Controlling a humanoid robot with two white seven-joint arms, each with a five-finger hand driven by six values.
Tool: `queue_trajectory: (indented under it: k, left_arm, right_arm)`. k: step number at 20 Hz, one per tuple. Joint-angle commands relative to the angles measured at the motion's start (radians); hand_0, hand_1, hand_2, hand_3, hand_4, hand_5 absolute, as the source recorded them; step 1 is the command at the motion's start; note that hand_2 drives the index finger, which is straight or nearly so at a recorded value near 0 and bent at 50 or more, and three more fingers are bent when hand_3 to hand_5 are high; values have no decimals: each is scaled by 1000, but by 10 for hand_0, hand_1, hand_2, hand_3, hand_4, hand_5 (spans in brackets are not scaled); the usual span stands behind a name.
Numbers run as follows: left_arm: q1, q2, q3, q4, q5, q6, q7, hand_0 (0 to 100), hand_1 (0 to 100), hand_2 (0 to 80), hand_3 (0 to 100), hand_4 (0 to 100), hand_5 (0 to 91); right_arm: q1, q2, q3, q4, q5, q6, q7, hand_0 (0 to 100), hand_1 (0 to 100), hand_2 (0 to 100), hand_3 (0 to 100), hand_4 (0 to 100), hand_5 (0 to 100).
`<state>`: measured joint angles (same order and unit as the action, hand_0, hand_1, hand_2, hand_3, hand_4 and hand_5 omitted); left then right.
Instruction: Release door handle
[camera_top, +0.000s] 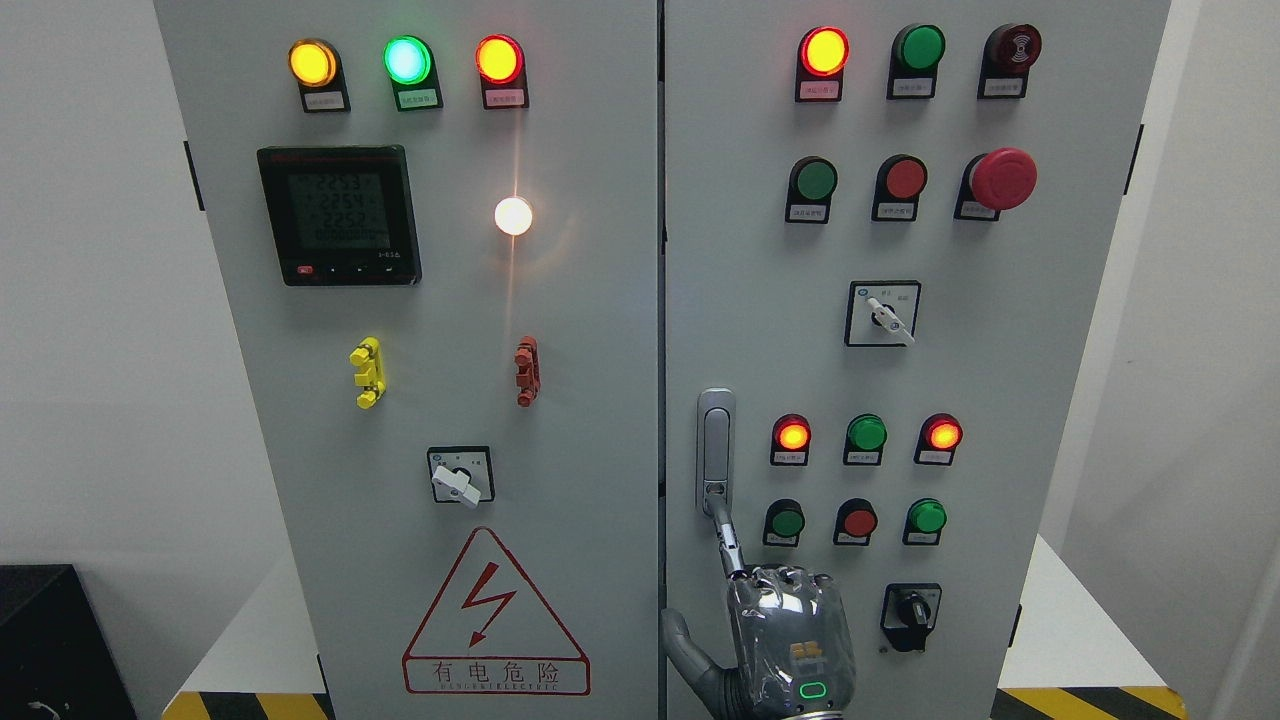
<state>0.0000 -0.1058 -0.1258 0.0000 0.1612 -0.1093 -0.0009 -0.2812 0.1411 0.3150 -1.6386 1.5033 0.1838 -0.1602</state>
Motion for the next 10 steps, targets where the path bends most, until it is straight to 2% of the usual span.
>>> queue_trajectory:
  k: [1, 10]
  left_arm:
    - [-26, 0, 0, 29, 0, 0, 1, 120, 556, 0, 0, 0, 0]
    - [-26, 0, 0, 29, 0, 0, 1, 120, 556, 0, 0, 0, 0]
  right_arm:
    - [0, 0, -2, 9, -2, 2, 2, 340, 238, 49, 1000, 1000, 1000]
    - [0, 0, -2, 16, -2, 2, 2, 340, 238, 49, 1000, 1000, 1000]
